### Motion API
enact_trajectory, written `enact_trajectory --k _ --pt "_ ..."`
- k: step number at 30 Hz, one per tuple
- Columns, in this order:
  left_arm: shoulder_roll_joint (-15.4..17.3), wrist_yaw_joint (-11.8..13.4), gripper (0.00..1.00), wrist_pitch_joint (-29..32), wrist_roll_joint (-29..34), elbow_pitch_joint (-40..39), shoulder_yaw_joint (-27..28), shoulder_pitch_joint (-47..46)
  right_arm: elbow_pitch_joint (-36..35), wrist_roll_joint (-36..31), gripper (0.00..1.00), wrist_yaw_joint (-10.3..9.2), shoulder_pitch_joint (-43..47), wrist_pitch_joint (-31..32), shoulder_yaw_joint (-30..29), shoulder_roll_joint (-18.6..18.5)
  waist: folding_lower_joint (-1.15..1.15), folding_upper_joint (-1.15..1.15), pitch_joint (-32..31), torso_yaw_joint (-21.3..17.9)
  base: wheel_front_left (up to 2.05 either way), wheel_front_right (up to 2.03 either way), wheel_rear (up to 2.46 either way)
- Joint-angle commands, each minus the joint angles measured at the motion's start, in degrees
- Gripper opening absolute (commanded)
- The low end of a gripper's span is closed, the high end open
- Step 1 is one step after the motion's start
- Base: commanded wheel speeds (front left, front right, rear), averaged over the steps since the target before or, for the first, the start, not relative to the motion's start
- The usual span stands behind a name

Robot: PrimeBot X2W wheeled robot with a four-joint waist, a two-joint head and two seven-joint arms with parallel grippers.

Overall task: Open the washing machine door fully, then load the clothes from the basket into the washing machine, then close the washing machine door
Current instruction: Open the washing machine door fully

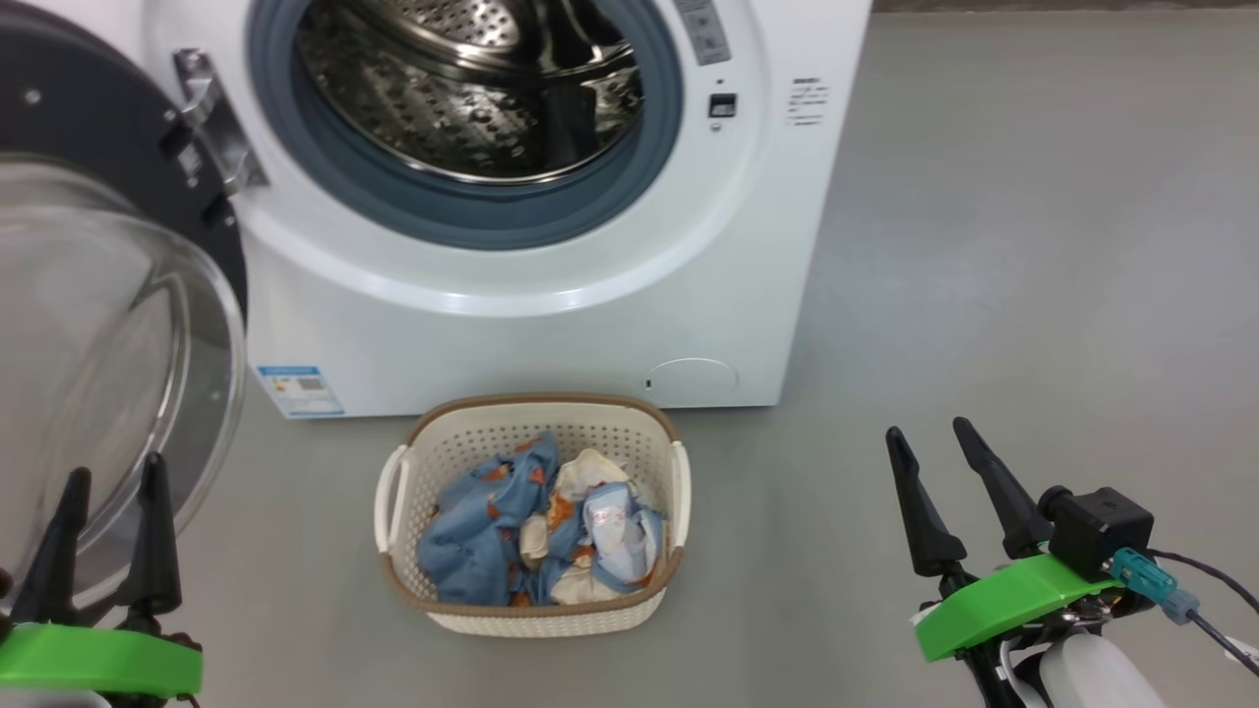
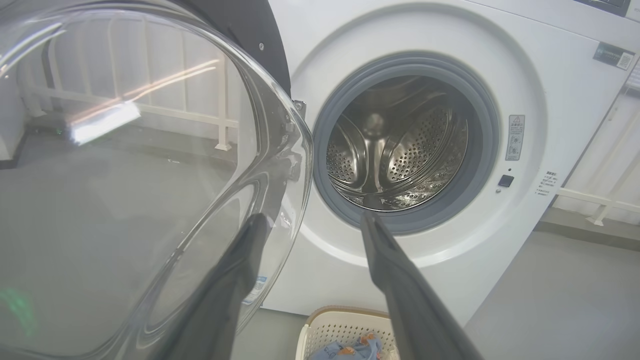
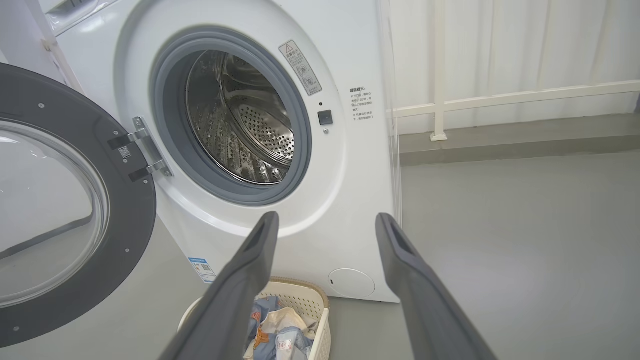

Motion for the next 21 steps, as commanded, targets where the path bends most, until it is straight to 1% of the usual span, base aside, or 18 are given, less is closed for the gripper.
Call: enact_trajectory --k 1,11,21 --pt "1.8 0.3 1.0 -0.4 0.7 -2.2 2.6 -0.7 -1.7 0.5 1.0 0.26 -0.2 -0.7 1.4 -0.6 0.0 0.0 -0.7 -1.8 0.0 0.0 0.0" --pt "0.0 1.2 1.0 -0.4 2.2 -4.8 3.3 2.2 -2.0 0.4 1.0 0.26 0.0 -0.7 1.7 -2.2 0.0 0.0 -1.6 -4.6 0.0 0.0 0.0" --pt "-1.1 1.6 1.0 -0.3 3.1 -5.6 3.4 4.4 -2.4 -0.1 1.0 0.26 0.2 -0.7 0.7 -3.0 0.0 0.0 -1.7 -5.4 0.0 0.0 0.0"
